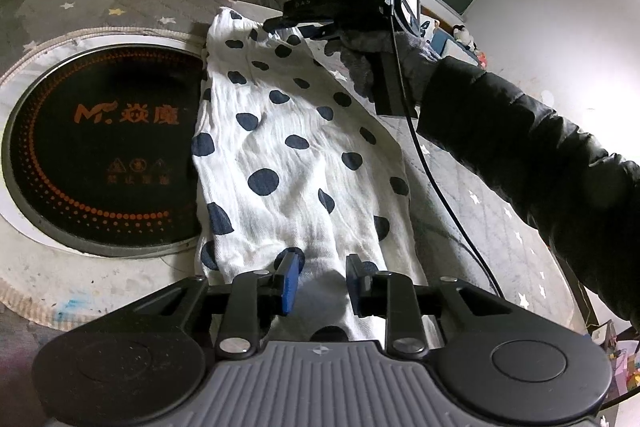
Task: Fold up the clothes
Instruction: 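Grasp the waistband corner with the right gripper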
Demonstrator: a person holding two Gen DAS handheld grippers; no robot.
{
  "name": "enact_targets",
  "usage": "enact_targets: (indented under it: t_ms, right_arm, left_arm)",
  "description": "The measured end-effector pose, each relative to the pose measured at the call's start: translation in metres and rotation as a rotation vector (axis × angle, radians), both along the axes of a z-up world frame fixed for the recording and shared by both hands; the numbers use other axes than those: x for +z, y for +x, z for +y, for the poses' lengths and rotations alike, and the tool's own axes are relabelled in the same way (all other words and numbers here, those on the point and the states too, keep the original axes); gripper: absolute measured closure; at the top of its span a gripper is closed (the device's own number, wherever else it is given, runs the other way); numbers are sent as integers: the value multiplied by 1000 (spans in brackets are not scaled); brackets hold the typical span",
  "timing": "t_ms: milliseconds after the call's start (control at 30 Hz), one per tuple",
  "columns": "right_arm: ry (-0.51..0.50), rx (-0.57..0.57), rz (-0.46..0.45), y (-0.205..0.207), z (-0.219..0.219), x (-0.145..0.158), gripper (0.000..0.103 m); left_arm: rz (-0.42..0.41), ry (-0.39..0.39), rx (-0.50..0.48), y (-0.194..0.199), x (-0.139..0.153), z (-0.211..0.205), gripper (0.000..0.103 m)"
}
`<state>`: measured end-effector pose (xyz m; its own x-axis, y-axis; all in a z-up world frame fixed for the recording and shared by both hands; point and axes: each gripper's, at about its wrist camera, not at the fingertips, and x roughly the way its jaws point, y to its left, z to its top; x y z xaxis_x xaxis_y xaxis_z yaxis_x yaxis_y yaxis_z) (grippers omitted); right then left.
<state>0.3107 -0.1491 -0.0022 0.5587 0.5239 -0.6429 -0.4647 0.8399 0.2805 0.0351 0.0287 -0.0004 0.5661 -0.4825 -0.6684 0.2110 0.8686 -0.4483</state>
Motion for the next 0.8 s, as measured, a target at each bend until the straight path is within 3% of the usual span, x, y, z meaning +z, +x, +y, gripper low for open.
enact_targets:
  t_ms: [100, 367, 633, 800]
  right_arm:
    - [3, 6, -28, -5, 0, 5, 87]
    - [69, 24, -90, -41, -5, 43, 88]
    - [119, 88, -141, -100, -20, 85, 88]
    - [139, 147, -158, -151, -32, 104, 88]
  left_arm:
    - [-12, 8, 13, -2, 4, 2, 74]
    - [-30, 36, 68, -13, 13, 11, 72]
    - [-14, 71, 103, -29, 13, 12, 71]
    - [-27, 109, 109, -39, 14, 10, 63]
